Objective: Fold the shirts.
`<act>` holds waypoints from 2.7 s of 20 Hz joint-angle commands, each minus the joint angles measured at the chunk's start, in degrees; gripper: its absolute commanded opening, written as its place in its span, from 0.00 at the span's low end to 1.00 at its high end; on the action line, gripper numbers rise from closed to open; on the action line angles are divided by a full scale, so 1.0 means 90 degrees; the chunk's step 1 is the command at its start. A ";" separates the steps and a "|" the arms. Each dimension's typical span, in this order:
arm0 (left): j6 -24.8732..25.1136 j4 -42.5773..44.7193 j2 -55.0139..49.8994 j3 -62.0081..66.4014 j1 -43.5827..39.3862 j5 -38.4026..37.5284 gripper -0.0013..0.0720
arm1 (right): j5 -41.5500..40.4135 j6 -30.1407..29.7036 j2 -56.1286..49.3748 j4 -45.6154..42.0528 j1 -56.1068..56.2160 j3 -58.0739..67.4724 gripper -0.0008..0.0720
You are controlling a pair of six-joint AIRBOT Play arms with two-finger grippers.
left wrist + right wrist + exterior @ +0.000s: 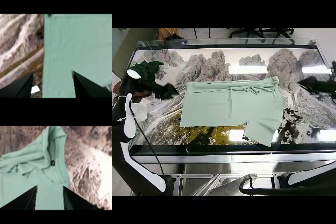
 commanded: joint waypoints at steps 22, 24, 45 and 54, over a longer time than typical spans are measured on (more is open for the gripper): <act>0.0520 -0.0163 0.0954 -0.2455 -0.1027 0.0189 0.04 | -0.0403 0.0277 0.1654 -0.0041 0.1095 -0.5204 0.55; 0.0517 -0.0153 0.0954 -0.2455 -0.0959 0.0036 0.03 | -0.0410 0.0282 0.1644 -0.0053 0.1180 -0.5204 0.20; 0.0019 0.0131 0.2370 -0.2616 -0.0663 0.0357 0.03 | -0.1457 0.0393 0.3053 -0.0879 0.1933 -0.3451 0.03; -0.0087 -0.0019 0.0075 -0.0112 -0.1064 0.1120 0.04 | -0.2492 -0.0063 0.0270 -0.0923 0.2480 -0.2025 0.04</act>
